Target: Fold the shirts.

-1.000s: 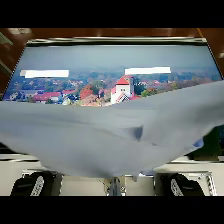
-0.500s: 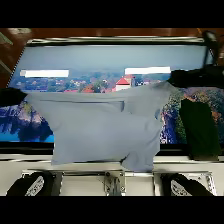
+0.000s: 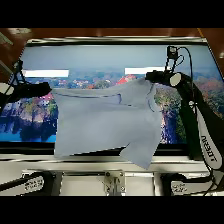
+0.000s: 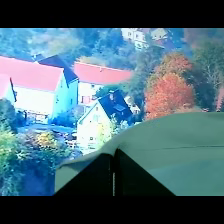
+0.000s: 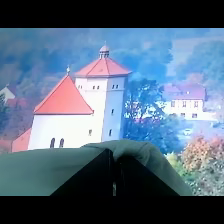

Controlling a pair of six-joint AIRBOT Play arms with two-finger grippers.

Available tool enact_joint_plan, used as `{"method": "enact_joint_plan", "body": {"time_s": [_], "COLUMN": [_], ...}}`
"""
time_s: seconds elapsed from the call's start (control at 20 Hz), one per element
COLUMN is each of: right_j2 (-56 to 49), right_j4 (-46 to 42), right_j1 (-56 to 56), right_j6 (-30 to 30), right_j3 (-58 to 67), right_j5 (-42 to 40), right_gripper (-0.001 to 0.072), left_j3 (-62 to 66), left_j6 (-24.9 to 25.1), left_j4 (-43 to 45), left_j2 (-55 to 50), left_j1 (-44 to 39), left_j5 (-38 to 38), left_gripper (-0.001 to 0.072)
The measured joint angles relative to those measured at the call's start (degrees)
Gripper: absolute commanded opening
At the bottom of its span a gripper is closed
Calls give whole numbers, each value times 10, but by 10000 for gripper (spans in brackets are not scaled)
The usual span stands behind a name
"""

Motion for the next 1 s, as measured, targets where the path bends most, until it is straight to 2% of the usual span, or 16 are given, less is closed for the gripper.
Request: {"method": "enact_joint_plan", "body": {"time_s": [0.25,0.6,0.85,1.0], "right_j2": [-42,-52,-27,-23], "right_j4": [-5,-16,-60,-98], "right_j1": [-16,-30,-32,-32], "right_j6": [0,1,6,30], "right_j3": [-1,-1,-1,-6], "right_j5": [-19,43,181,268], "right_gripper": [65,65,65,65], "left_j3": [0,4,24,27], "left_j6": [17,23,28,18], "left_j4": [-4,-4,4,44], "left_j2": [-71,-102,-104,-116], "left_j1": [0,0,0,0], "left_j5": [24,-1,-116,-193], "left_gripper": [34,35,34,34]}}
